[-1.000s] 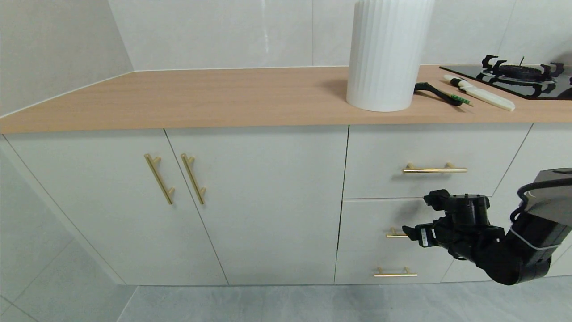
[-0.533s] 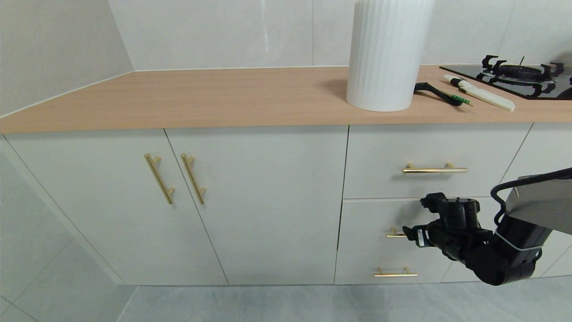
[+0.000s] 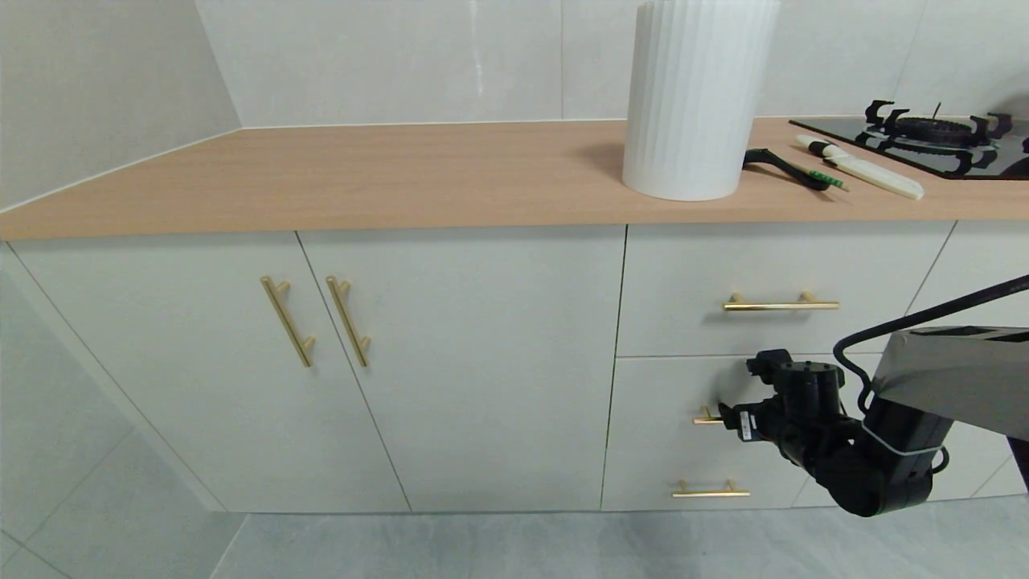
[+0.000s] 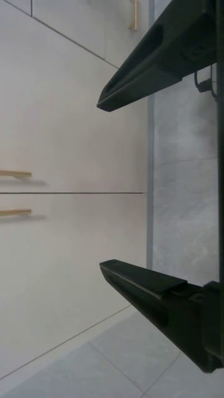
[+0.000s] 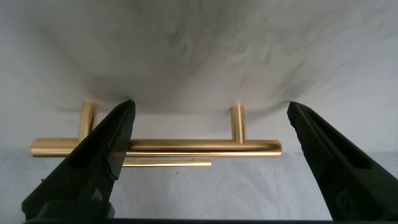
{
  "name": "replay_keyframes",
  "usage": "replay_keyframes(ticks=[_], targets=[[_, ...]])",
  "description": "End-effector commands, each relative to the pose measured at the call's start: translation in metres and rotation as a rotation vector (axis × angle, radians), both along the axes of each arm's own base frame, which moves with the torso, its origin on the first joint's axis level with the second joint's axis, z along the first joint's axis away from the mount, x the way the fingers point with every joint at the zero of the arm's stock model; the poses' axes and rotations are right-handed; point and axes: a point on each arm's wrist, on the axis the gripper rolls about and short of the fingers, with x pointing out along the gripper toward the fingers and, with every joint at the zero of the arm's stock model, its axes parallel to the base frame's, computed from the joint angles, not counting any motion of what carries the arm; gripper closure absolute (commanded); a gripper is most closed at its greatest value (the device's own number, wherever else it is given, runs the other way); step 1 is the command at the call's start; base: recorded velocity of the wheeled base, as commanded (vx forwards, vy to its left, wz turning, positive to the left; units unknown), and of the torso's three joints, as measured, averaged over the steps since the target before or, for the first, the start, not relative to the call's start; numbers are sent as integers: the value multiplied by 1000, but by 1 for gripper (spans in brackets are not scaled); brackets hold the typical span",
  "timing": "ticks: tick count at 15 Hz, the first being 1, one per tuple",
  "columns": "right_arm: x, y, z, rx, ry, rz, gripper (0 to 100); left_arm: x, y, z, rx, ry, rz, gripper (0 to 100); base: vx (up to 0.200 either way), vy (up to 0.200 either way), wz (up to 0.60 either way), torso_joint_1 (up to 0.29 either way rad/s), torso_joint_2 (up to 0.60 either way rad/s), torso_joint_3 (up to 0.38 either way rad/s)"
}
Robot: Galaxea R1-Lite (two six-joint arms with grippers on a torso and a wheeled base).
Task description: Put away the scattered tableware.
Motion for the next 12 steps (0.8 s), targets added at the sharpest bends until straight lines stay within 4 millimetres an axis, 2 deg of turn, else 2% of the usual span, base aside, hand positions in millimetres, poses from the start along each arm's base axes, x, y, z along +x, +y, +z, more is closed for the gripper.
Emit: replay_keyframes(ticks=[1, 7, 12], targets=[[0, -1, -3, 0, 1, -5, 0, 0, 0, 0, 0, 1, 0, 0, 0, 0, 0, 0, 0, 0], [-6, -2, -9, -11, 91, 2, 0, 0, 0, 0, 0, 1, 0, 0, 0, 0, 0, 0, 0, 0], [-13, -3, -4, -5, 181, -1, 0, 0, 0, 0, 0, 1, 0, 0, 0, 0, 0, 0, 0, 0]])
